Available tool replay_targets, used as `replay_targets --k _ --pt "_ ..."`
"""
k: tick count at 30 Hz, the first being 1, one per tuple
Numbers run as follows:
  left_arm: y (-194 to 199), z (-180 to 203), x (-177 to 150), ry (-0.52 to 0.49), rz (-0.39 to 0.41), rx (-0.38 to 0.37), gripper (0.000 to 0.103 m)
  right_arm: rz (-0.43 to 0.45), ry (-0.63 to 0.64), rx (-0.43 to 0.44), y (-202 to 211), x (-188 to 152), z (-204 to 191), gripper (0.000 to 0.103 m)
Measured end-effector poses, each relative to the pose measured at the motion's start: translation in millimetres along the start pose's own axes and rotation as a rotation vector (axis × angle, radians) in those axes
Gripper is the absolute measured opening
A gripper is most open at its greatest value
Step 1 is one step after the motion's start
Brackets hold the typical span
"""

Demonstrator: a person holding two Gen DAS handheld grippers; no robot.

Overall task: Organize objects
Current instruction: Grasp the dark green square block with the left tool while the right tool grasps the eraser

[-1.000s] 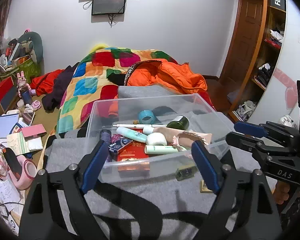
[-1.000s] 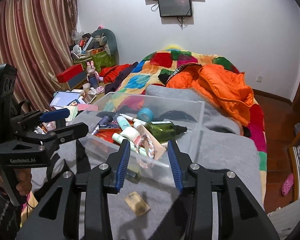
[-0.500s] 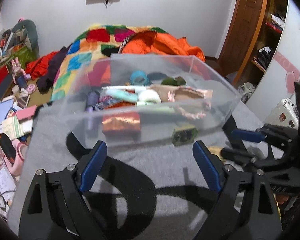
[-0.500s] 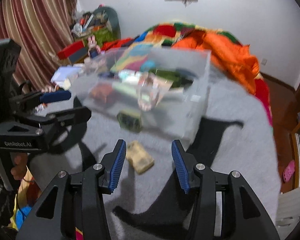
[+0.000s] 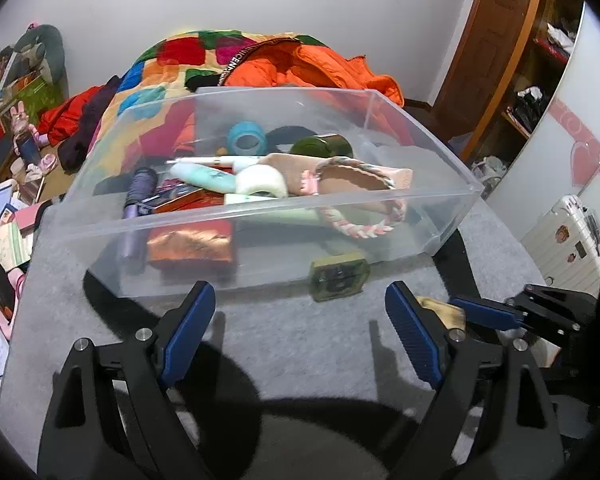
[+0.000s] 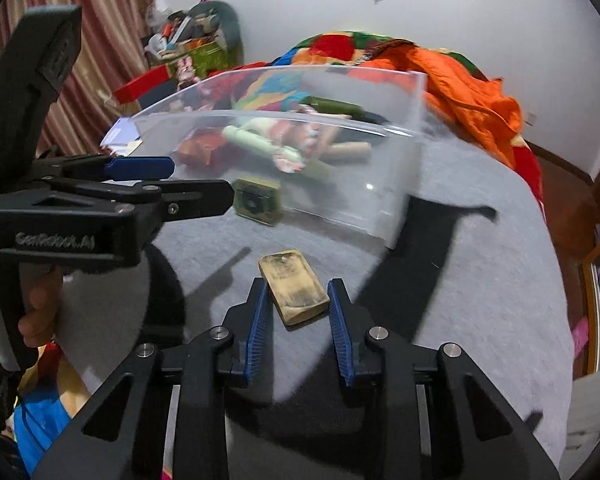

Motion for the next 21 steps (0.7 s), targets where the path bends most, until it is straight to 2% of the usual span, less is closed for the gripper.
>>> replay_targets --k 4,7,9,11,13,21 --pt "-14 12 1 -0.006 -0.034 0.009 0.077 0.020 -0.049 -0.014 11 -8 13 0.027" --pt "-25 16 -2 0.018 -0.071 0.008 0.065 0.036 -0.070 -0.016 17 -8 17 0.026" --pt "-31 16 -5 0.039 -0.094 0.004 0.051 0.047 -0.077 -0.013 20 -6 19 0.025" --pt "-34 14 -5 0.063 -0.089 0.016 0.046 0.057 -0.079 -0.010 23 -5 17 0.025" --pt "-33 14 -5 0.080 -0.082 0.005 0.035 0.066 -0.080 -0.007 25 -5 16 0.025" --pt "-23 10 -12 0.097 -0.061 -0.030 0.034 0.102 -0.095 0.001 34 3 14 0.024"
Point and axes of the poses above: each gripper's, at about its wrist camera, not at the fingertips, and y roughly against the way its jaws point, z to its right, x to its top, the point moved 7 cm from there along -y, roughly the way its jaws point, and after that the axes turned 6 degrees about y, right-handed, at the moved point
